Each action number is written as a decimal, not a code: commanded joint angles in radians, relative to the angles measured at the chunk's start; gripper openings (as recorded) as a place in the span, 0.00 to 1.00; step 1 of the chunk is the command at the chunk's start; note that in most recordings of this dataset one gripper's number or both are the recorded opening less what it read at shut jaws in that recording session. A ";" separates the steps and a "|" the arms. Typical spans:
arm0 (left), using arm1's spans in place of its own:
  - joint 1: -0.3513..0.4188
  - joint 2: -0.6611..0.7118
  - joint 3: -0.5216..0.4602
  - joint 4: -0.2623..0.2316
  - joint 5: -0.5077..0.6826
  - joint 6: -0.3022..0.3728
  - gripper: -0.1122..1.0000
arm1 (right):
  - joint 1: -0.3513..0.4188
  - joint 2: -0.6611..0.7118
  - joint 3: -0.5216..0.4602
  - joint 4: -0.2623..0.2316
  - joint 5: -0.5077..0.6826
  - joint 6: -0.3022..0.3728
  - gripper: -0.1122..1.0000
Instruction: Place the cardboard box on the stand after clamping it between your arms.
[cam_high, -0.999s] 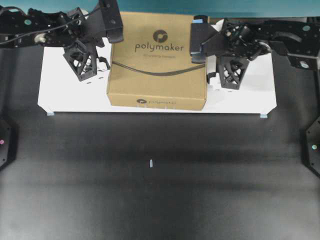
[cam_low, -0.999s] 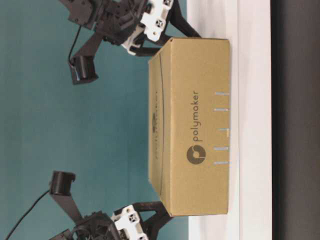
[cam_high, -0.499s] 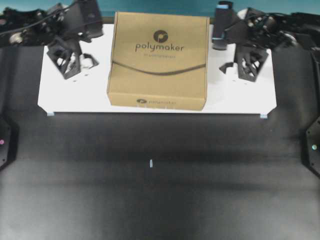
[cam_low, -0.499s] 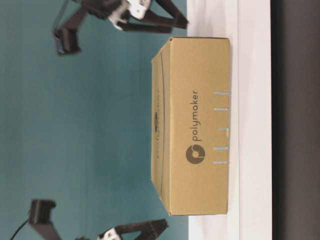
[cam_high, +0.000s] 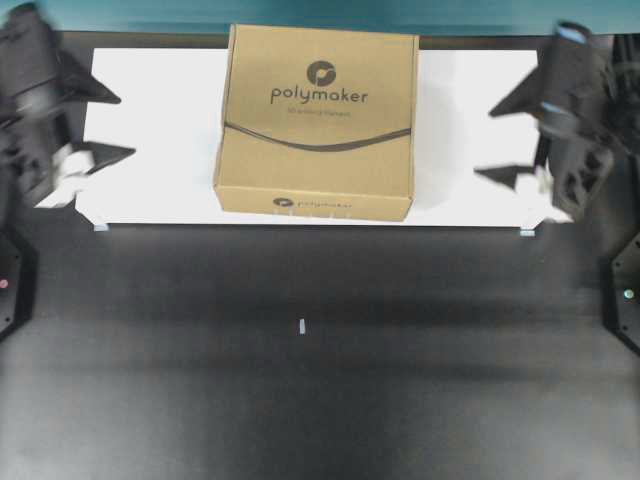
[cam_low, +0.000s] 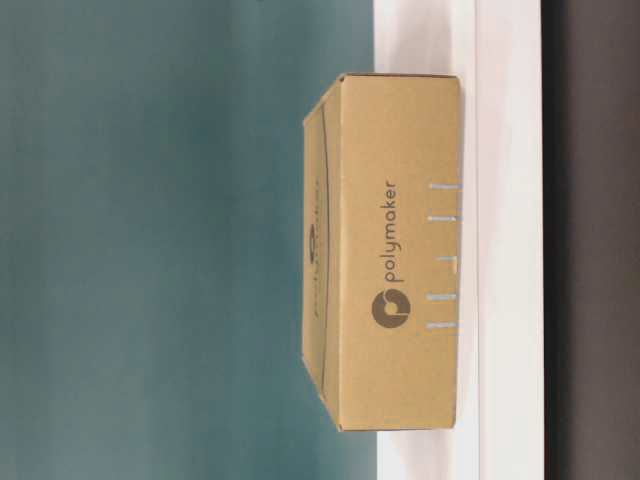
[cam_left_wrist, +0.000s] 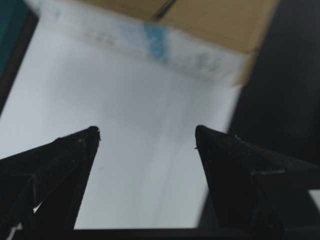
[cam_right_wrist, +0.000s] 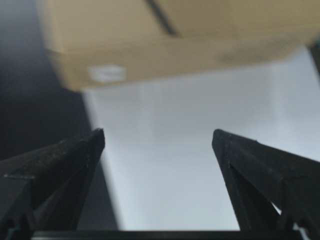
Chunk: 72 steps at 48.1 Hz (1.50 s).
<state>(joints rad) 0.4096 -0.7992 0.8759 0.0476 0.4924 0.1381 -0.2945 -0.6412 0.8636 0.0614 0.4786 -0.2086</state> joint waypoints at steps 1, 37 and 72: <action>-0.037 -0.087 0.009 -0.002 -0.014 -0.021 0.78 | 0.034 -0.061 0.020 0.003 -0.037 0.061 0.86; -0.236 -0.407 0.107 -0.002 -0.017 -0.244 0.78 | 0.276 -0.555 0.241 -0.002 -0.094 0.310 0.85; -0.236 -0.413 0.124 -0.002 -0.017 -0.249 0.78 | 0.276 -0.561 0.252 -0.003 -0.115 0.311 0.85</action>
<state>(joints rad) 0.1764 -1.2195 1.0109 0.0476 0.4847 -0.1089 -0.0261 -1.2057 1.1198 0.0598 0.3697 0.0936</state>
